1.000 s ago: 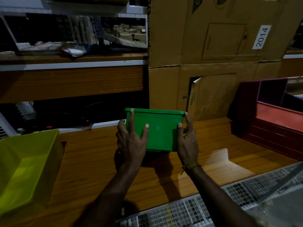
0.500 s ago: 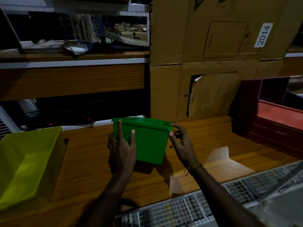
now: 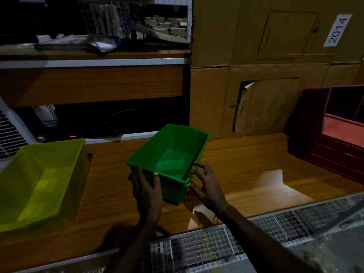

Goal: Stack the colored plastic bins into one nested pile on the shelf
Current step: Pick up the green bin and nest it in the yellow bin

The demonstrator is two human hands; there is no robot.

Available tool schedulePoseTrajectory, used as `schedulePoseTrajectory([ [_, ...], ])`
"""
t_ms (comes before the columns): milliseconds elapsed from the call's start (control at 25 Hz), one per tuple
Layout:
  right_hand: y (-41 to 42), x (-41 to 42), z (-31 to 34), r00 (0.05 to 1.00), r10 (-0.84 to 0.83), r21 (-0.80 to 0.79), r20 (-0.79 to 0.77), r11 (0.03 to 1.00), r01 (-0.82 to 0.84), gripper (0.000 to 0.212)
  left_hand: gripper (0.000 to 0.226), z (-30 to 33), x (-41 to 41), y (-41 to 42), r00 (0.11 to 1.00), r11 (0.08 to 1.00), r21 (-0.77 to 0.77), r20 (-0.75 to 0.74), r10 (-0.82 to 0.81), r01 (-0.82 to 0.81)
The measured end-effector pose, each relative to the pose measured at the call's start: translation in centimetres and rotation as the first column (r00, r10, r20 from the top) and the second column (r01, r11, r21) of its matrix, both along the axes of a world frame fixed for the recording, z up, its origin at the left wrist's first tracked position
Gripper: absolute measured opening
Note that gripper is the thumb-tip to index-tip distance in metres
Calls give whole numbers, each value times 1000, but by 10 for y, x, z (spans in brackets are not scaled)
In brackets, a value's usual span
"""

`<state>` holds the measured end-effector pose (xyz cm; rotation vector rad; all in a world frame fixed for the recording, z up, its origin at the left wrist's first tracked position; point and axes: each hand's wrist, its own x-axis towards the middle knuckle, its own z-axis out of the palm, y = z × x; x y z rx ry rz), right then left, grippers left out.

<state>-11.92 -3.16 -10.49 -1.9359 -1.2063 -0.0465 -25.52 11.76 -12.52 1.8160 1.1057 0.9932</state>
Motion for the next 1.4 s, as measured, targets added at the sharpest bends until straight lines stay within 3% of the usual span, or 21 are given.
schedulePoseTrajectory([
  [80,7,-4,-9,998,-9,-94,69,995,15,35,54,2,4,-16,991,993,106,-128,-35,49],
  [240,18,-5,-11,996,28,-181,90,983,-11,52,33,-6,1,-37,969,981,164,-240,-61,103],
  [360,21,10,-5,998,20,-236,57,972,-5,50,27,-13,-10,-35,947,937,276,-297,-127,212],
  [480,24,28,4,982,17,-353,186,934,50,42,23,-2,-21,-22,950,927,290,-268,-159,237],
  [680,47,30,20,915,147,-480,376,876,57,50,22,6,-44,9,953,887,441,-304,3,138],
  [920,46,42,27,918,-17,-454,397,866,212,42,19,16,-52,25,940,940,332,-288,180,-78],
  [1120,40,10,20,976,-156,-299,153,934,196,52,40,11,-15,5,931,998,63,-362,43,-22],
  [1240,32,1,19,985,-173,-183,4,968,171,50,49,6,5,-21,912,988,123,-408,-38,96],
  [1400,21,-10,26,972,-182,5,-147,983,184,40,38,9,23,-55,861,949,154,-479,-171,274],
])
